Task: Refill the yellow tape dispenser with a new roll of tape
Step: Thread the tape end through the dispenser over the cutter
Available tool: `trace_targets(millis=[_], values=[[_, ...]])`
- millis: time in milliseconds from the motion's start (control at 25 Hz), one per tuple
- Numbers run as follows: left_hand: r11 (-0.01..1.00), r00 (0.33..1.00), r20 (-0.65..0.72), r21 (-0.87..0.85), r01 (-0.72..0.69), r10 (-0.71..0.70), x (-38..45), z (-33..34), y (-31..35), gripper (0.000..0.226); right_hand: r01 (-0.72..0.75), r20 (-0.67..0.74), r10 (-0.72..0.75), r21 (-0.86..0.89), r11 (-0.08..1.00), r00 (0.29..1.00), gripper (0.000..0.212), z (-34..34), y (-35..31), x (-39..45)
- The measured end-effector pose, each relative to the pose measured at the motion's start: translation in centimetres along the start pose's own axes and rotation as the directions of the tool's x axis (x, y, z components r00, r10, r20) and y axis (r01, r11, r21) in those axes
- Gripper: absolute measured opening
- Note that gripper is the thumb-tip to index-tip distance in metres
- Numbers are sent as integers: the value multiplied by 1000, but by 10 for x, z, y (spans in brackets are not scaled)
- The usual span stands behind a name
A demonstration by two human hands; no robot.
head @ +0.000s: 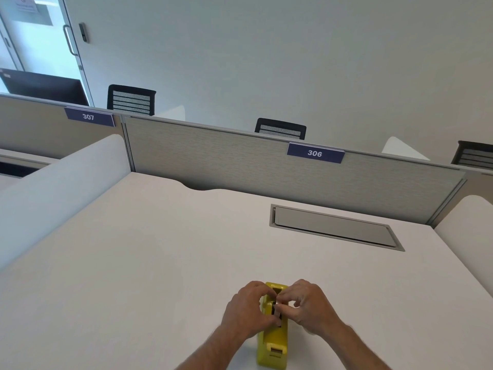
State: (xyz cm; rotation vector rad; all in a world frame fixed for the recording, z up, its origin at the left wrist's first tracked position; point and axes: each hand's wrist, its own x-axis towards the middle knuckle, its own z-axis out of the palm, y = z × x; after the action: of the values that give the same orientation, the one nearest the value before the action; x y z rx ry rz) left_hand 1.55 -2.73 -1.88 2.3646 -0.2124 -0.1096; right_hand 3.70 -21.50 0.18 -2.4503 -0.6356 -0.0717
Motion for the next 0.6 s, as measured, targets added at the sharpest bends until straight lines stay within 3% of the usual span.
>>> trace_targets(millis=[600], values=[[1000,1000,0,-7,-13,13,-4,-6,3,59,-40,-34,44,118,992,998,16,2,-3,-3]])
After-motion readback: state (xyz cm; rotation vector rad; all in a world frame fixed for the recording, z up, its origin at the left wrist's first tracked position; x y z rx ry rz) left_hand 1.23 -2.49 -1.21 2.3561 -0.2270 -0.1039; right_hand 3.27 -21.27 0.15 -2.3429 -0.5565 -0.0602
